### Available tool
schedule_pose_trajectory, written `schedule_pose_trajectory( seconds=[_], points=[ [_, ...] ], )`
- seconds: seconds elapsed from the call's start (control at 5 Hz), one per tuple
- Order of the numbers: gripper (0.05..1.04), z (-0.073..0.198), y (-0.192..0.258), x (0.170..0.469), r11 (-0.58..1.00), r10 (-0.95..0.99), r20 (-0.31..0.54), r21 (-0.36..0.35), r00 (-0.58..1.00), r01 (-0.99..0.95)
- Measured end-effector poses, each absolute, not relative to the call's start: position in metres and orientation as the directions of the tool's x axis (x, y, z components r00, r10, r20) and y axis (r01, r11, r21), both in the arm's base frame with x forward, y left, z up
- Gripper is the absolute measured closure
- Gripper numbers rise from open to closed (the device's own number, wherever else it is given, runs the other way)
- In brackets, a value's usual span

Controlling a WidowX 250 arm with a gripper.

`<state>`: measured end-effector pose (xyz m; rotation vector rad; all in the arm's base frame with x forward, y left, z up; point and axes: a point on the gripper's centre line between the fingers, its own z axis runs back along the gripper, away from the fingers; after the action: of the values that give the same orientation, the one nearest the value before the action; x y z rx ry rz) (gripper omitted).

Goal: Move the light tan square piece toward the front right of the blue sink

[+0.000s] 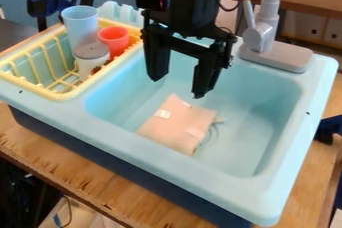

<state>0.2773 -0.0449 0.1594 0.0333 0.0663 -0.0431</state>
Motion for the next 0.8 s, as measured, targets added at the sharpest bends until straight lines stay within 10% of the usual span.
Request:
schedule_pose_trajectory(
  seconds=[0.8],
  points=[
    [0.083,0.126,-0.026,0.295,0.991,-0.09,-0.009,0.097,0.996,0.091]
  ],
)
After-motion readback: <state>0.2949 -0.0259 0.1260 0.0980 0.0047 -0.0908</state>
